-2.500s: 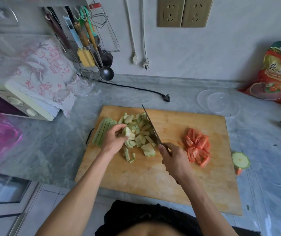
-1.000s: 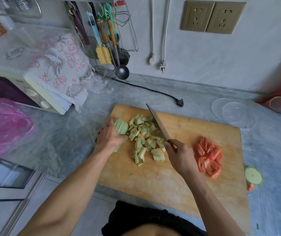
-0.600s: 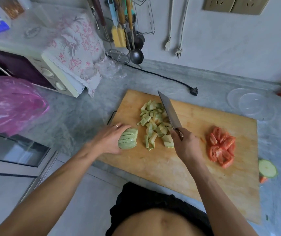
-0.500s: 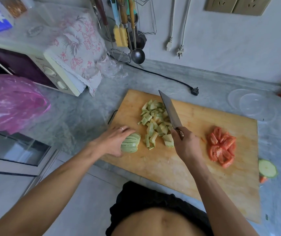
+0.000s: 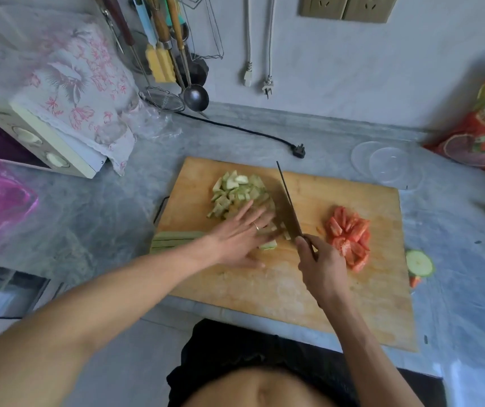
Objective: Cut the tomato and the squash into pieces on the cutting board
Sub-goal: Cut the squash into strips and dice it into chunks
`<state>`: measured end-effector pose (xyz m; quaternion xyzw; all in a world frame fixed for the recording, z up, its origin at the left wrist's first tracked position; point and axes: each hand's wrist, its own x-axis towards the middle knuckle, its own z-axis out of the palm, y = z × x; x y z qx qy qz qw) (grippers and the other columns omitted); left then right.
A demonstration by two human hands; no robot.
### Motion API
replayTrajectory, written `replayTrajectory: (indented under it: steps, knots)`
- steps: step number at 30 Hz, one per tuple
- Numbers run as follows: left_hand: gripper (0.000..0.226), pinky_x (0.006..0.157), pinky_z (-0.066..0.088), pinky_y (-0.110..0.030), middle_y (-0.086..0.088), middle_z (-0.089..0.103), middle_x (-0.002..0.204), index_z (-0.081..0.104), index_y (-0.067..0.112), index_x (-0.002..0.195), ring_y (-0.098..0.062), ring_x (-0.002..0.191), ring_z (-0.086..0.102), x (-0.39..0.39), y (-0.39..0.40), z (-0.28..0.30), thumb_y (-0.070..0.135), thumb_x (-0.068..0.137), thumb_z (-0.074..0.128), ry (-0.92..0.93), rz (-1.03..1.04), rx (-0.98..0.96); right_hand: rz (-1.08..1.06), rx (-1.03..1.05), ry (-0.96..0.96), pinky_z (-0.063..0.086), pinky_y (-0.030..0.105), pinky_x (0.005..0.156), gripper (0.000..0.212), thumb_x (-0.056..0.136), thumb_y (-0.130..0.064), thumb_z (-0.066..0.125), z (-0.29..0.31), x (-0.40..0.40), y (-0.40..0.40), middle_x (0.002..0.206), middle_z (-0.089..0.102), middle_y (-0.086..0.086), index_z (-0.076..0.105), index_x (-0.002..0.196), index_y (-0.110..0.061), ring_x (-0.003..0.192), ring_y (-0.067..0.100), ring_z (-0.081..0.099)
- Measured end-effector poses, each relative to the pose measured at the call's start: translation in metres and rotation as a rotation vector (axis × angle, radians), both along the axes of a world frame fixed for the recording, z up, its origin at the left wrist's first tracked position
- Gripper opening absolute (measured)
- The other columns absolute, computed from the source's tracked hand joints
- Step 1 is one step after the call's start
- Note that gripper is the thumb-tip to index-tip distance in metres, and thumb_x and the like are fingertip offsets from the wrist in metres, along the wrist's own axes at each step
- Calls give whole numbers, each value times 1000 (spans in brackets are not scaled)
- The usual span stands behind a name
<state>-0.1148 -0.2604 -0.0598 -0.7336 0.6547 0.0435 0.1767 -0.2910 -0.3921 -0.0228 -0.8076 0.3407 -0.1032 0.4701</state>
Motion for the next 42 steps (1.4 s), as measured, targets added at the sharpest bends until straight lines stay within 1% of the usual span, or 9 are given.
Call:
replayTrajectory:
  steps: [7,13,16,20,25,29,33,36,42]
  knots:
    - [54,122,5,-54,-10,19,163,5,31,157,-32,150,17,23,-26,7,43,106,15,-112,-372,152,-79,115,-14,41,42,41,20,100,-33,52,4,-3,4,55,55,0,68,94,-23,44,15,44]
    - [44,115,31,-48,-4,61,135,57,22,136,-26,127,55,62,-25,14,40,96,57,-111,-451,73,-111,101,-13,43,42,42,22,101,-31,53,8,2,2,61,61,14,68,97,-17,45,17,45]
    - [50,121,16,-53,-8,52,145,52,24,141,-28,138,43,59,-15,15,49,98,45,-54,-404,21,-109,128,-5,42,40,42,22,101,-33,52,8,11,-1,58,59,10,69,97,-19,44,15,44]
    - [70,121,-5,-53,-9,-1,165,17,38,155,-27,149,-3,51,3,15,67,94,32,59,-476,191,-79,72,21,41,27,42,21,100,-33,53,13,29,-12,60,62,1,69,100,-19,41,9,49]
    - [52,123,-1,-50,-5,3,165,26,43,151,-28,152,5,51,4,19,41,101,43,84,-391,177,-54,56,28,47,31,46,22,99,-35,54,12,37,-16,61,63,-2,70,106,-20,44,10,53]
    - [72,122,-7,-48,3,1,165,33,45,148,-25,152,-5,63,3,30,6,91,55,46,-292,182,-48,63,28,43,28,43,22,99,-34,55,11,36,-16,62,63,0,70,106,-20,45,12,52]
    - [51,122,-7,-47,0,2,165,39,43,145,-25,152,-8,69,9,33,37,97,53,103,-282,139,-29,64,21,44,30,42,20,99,-33,56,13,36,-17,62,64,3,70,101,-20,45,12,51]
    - [62,122,-6,-50,-2,-5,165,30,44,149,-27,151,-11,69,10,31,56,93,54,78,-300,216,-24,56,14,48,36,45,20,99,-32,56,14,36,-17,62,64,3,70,101,-18,45,13,52]
    - [78,123,-4,-47,3,-8,164,33,45,148,-23,149,-16,81,17,43,4,88,61,91,-210,222,-13,45,10,47,34,44,23,100,-32,55,12,36,-19,60,63,1,71,102,-17,45,13,53]
